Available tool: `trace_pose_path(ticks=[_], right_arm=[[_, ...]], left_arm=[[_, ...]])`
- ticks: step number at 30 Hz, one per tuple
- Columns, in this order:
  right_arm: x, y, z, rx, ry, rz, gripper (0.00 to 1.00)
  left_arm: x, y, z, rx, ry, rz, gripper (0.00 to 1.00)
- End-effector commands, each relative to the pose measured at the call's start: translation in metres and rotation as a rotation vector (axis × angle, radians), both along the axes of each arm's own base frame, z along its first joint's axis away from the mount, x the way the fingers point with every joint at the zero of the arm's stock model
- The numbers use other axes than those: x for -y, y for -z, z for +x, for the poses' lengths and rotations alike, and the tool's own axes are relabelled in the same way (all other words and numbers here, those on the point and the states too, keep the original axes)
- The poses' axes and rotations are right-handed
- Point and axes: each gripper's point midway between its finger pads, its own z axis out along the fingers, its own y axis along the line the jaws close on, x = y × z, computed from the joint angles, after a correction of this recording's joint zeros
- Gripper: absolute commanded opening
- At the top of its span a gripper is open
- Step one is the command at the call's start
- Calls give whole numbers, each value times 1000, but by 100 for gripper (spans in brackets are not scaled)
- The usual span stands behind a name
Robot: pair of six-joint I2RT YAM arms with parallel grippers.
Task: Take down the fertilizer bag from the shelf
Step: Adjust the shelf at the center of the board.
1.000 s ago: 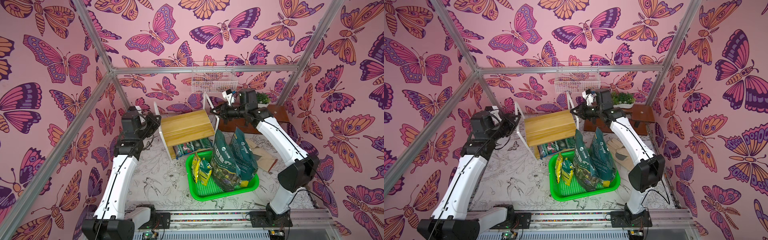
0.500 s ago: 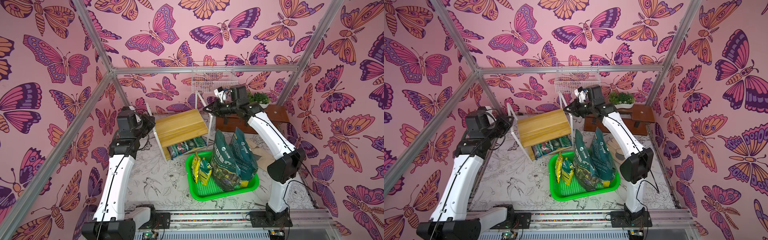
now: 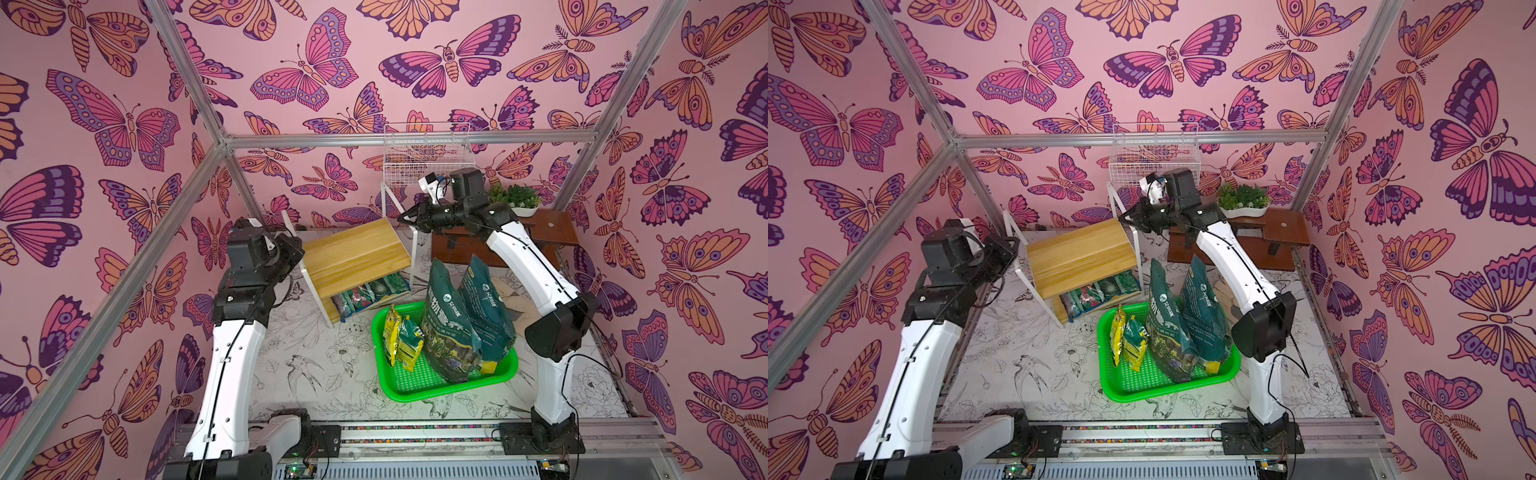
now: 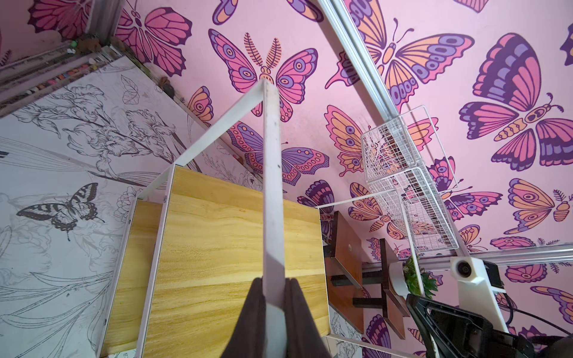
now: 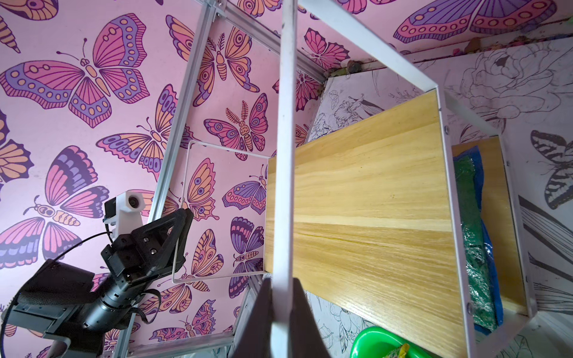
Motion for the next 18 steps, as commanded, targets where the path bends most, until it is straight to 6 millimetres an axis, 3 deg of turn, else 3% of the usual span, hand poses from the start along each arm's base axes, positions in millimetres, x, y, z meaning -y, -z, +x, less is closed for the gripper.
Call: trace_pose_path(ticks=[1,3,5,6,14,18], right_arm=[[-19,12,2,106,-59,-28,20],[-16,12,3,126,-44,-49,30],[-10,9,7,150,-16,-68,37],[-5,7,9,160,0,-76,41],[36,-2,26,202,115,-145,53],[72,-6,34,220,199,-193,67]], left_arm=[[4,-74,-11,293,50,155,18],[5,-73,-11,288,60,165,48],[6,-75,-11,288,64,174,71],[5,-76,-11,287,62,178,77],[-1,-84,-19,283,39,235,85],[-8,-90,-31,260,14,314,86]])
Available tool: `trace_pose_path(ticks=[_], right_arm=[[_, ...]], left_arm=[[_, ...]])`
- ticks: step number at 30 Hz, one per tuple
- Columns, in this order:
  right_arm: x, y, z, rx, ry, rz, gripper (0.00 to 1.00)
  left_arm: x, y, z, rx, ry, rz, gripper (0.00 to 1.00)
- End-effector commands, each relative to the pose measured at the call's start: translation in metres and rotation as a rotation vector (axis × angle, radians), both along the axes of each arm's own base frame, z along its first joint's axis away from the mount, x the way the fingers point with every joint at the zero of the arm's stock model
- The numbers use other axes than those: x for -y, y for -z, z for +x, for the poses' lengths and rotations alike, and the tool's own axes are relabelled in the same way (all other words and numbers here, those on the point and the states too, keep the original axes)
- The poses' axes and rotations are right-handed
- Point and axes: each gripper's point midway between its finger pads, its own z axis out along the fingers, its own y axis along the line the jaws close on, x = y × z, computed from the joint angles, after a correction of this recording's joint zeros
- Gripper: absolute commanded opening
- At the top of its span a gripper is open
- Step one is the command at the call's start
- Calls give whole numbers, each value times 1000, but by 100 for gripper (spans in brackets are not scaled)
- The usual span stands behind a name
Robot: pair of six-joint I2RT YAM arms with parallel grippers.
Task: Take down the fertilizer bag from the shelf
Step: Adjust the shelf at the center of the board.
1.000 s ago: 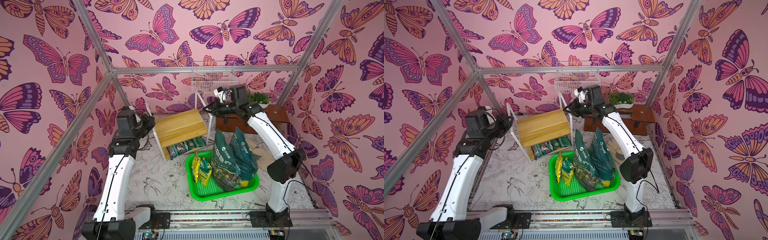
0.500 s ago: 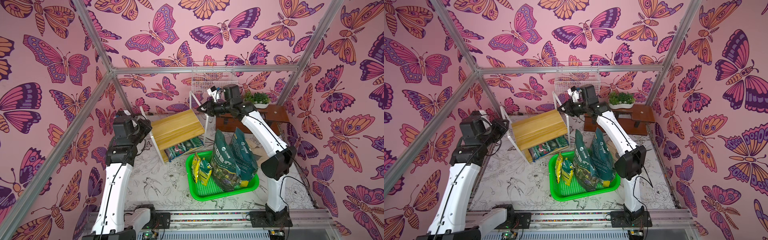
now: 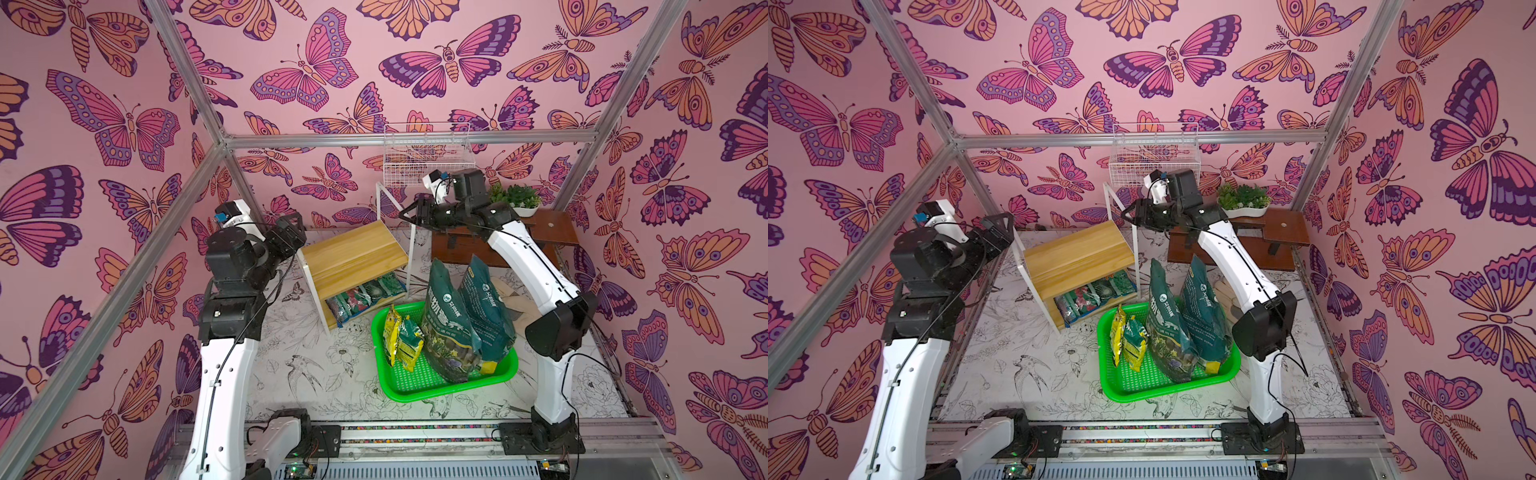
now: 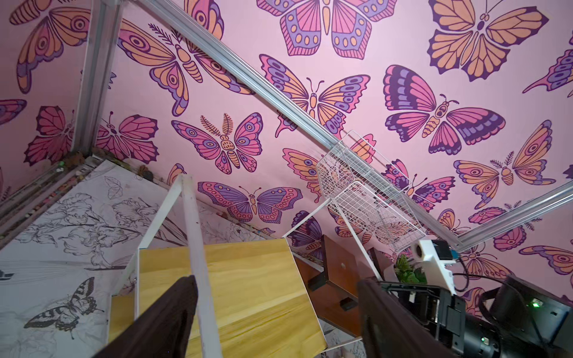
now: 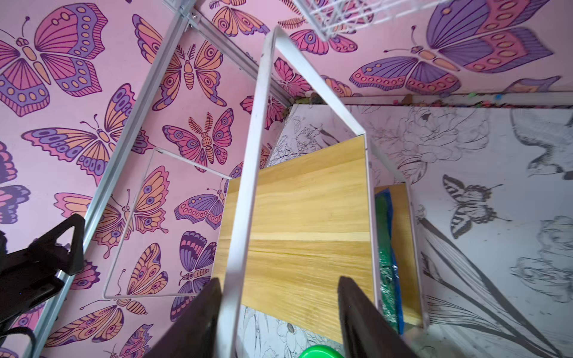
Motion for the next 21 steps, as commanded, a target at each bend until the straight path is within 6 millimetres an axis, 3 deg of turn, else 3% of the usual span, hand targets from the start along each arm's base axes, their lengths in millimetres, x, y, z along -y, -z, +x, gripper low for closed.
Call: trace_pose_path(ticks=[1,6,11,15,16,21], right_arm=[[46,-18,6,67,113,-62,71],[81,-36,-8,149,182,-157,72],[100,-55,-45,248,218,-267,69],[80,-53,-98,354,146,-397,67],[76,-61,-118,399,123,-403,67],[28,-41,-184,490,-35,-462,63]], left_arm=[[-6,-16,-16,15,-25,101,86],[8,-28,-31,18,57,138,83],[30,-32,-45,8,170,108,80],[55,-22,-58,-11,263,78,79],[60,-17,-60,-21,276,75,79],[73,10,-69,-78,308,40,79]])
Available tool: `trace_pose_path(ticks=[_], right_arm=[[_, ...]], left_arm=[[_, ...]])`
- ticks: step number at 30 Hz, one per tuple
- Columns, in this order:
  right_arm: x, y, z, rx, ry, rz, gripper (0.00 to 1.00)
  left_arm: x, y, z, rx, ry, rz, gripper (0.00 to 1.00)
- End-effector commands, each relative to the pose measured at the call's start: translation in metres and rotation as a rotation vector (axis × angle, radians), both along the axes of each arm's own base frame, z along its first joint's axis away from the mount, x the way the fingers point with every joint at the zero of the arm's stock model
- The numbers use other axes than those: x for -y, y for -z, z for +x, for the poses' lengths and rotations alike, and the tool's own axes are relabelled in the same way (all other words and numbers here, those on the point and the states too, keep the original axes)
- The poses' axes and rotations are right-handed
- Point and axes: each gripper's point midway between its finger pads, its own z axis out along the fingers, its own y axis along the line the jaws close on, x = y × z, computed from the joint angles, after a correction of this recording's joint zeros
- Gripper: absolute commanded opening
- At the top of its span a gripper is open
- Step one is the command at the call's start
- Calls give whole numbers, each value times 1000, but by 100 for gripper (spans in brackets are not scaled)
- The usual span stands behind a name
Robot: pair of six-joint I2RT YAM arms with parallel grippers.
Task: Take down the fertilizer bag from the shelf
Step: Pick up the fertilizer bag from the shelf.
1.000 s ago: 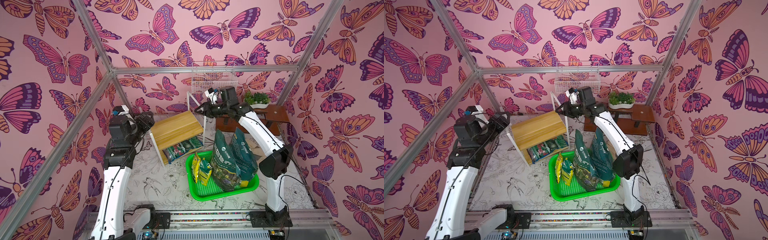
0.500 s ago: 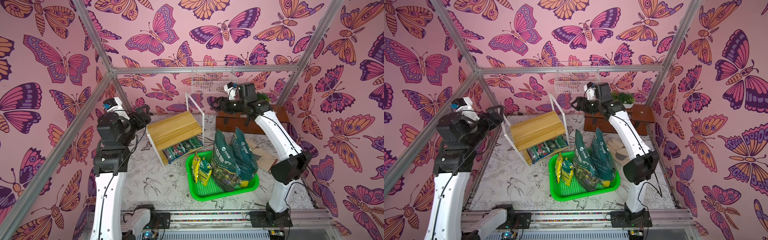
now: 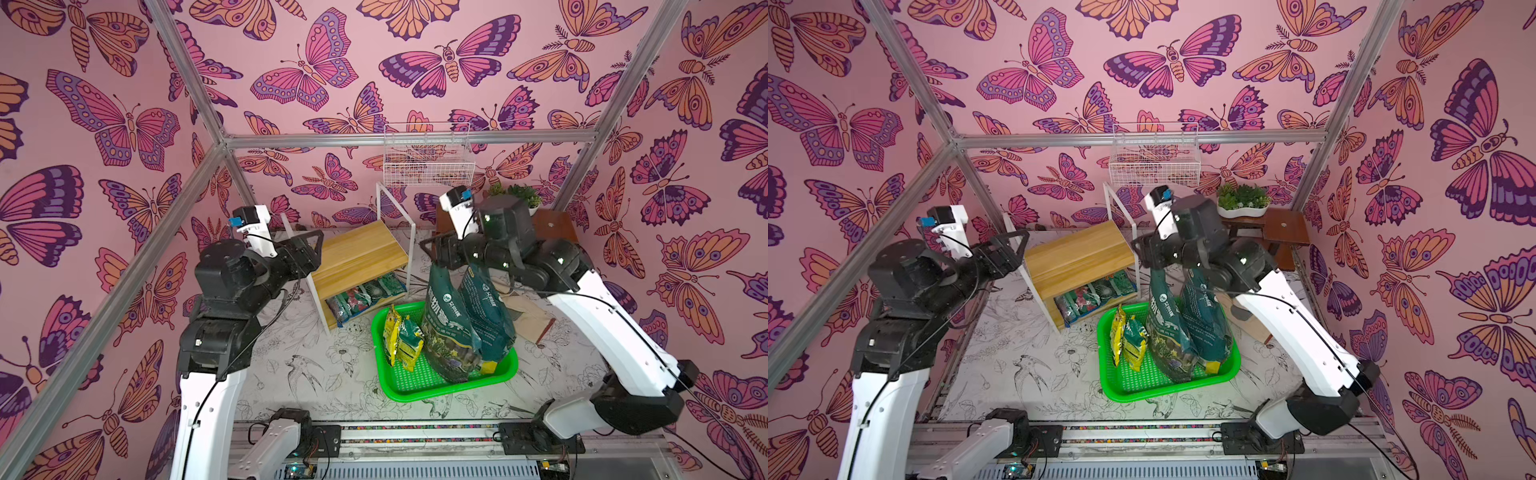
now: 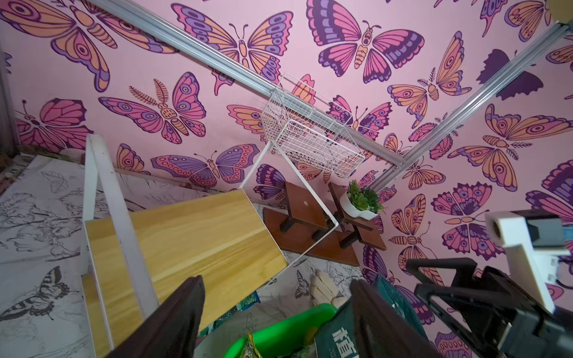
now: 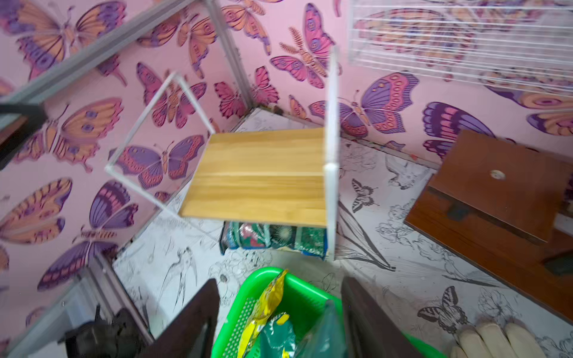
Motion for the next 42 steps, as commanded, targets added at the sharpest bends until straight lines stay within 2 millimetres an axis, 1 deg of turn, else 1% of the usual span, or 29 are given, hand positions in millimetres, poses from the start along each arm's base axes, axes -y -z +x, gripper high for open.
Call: trace_pose_path(ticks=[1,4,6,7,9,11,13,17,21,23,26,28,30,31,33,34,36,40,42], right_arm=[[-13,25,-21,68,-24,-143,62],[-45,55,-50,95,-127,-241,61],[-63,78,-64,115,-188,-315,58],[-69,87,-68,123,-202,-340,58],[-87,115,-72,129,-233,-392,57],[-98,131,-73,133,-248,-399,56],[-107,143,-73,134,-259,-385,56],[-129,167,-76,141,-293,-364,56],[-154,192,-81,204,-347,-417,56],[-166,205,-79,239,-353,-449,56],[-181,225,-73,271,-349,-470,55],[-190,238,-69,298,-344,-478,50],[-200,248,-66,320,-341,-478,41],[-204,253,-61,330,-324,-475,39],[-211,257,-54,351,-288,-465,39],[-216,259,-51,364,-276,-456,42],[-221,264,-45,375,-248,-458,43],[-227,275,-32,419,-178,-452,44],[-227,281,-25,453,-144,-466,46]], left_arm=[[7,22,-7,-68,19,-29,79],[0,39,-11,-100,-26,-49,79],[-7,52,-14,-129,-66,-53,80],[-9,58,-14,-143,-79,-53,80],[-13,69,-14,-177,-105,-54,81],[-18,77,-12,-203,-130,-68,81],[-29,81,-10,-213,-172,-82,82],[-60,84,-6,-220,-283,-105,83],[-73,92,4,-264,-305,-163,84],[-79,96,11,-281,-308,-211,84],[-84,96,11,-271,-323,-217,84],[-86,94,9,-260,-331,-208,84],[-86,98,9,-270,-332,-204,84],[-87,101,8,-277,-334,-204,84],[-87,105,6,-283,-340,-206,84],[-88,107,5,-285,-344,-205,84],[-89,110,4,-285,-351,-199,84],[-90,112,2,-285,-356,-190,84],[-90,110,0,-281,-359,-182,84]])
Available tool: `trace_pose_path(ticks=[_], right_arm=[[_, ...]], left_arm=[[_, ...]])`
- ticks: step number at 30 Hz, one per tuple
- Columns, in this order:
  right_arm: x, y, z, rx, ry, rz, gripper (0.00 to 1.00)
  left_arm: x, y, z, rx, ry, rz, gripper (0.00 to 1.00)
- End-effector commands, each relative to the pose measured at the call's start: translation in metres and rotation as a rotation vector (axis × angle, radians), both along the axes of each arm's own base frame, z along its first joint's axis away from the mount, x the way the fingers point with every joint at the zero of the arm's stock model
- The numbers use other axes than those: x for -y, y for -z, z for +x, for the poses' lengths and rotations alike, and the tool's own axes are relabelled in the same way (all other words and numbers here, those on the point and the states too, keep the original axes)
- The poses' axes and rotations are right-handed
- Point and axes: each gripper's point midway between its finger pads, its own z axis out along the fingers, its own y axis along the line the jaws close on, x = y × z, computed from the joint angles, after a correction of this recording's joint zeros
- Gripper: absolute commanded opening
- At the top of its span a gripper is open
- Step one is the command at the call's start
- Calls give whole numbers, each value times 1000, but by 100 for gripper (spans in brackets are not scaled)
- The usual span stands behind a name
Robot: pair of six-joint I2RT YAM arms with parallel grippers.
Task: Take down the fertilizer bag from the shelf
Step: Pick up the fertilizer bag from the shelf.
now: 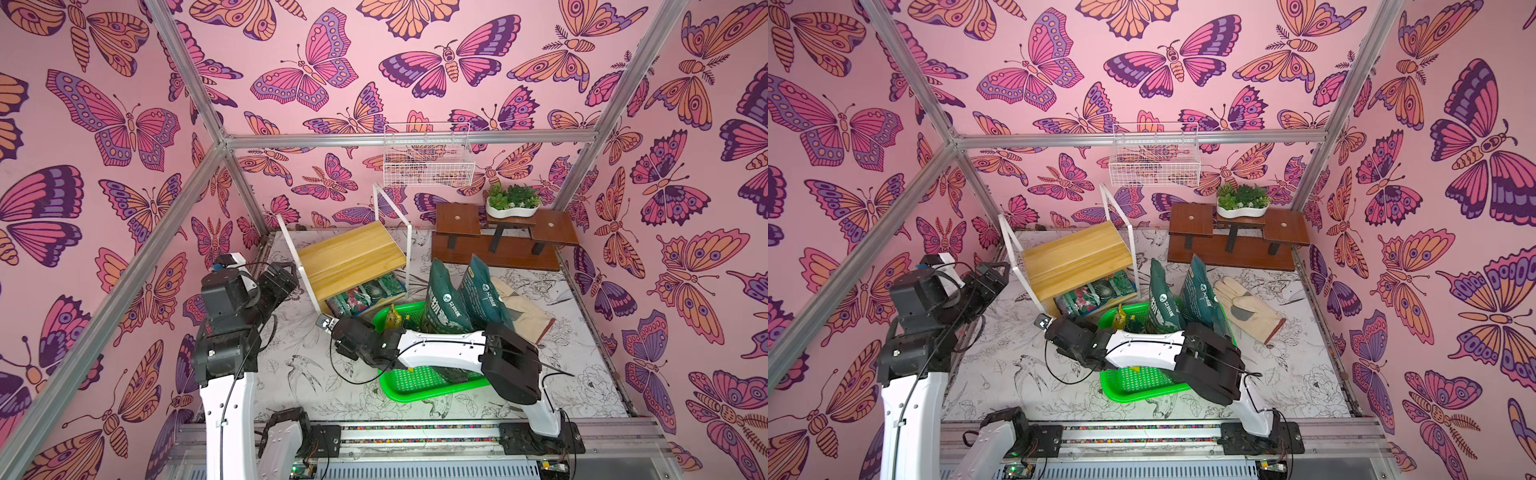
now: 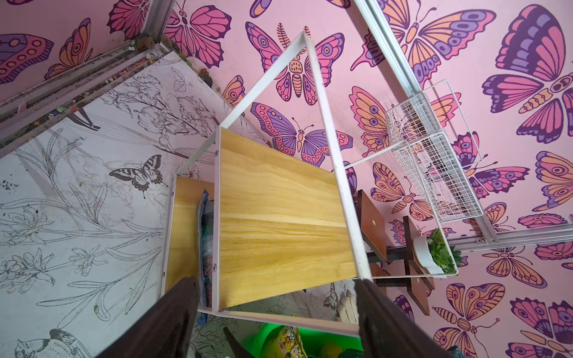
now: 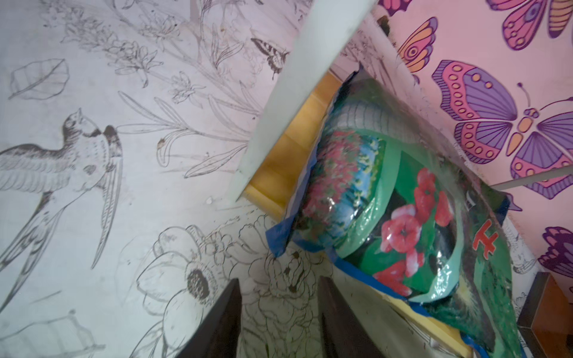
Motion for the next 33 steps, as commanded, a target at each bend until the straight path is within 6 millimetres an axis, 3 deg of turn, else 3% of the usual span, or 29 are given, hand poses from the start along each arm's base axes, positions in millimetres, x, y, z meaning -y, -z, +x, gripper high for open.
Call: trace_pose_path(ticks=[1,5,9,17,20,24,27,33], right_arm=[[-10,-15,19,121,69,71,48],[-14,-4,31,169,77,44,70],[-11,6,48,180,99,-4,81],[5,21,83,210,178,-32,79],[2,22,88,208,172,-22,67],[-3,18,84,195,143,-2,20],[-1,9,79,182,114,24,1],[13,-34,61,102,62,99,0]], left_arm=[[-3,-2,-4,7,-8,27,84],[-8,-3,-10,-11,-34,65,85],[-11,-5,-12,-15,-45,76,85],[-9,-11,-13,-1,-43,71,85],[-9,-10,-11,-7,-39,63,85],[-9,-6,-11,-16,-40,59,85],[-9,-6,-11,-17,-39,58,85],[-6,-4,-11,-17,-27,44,85]])
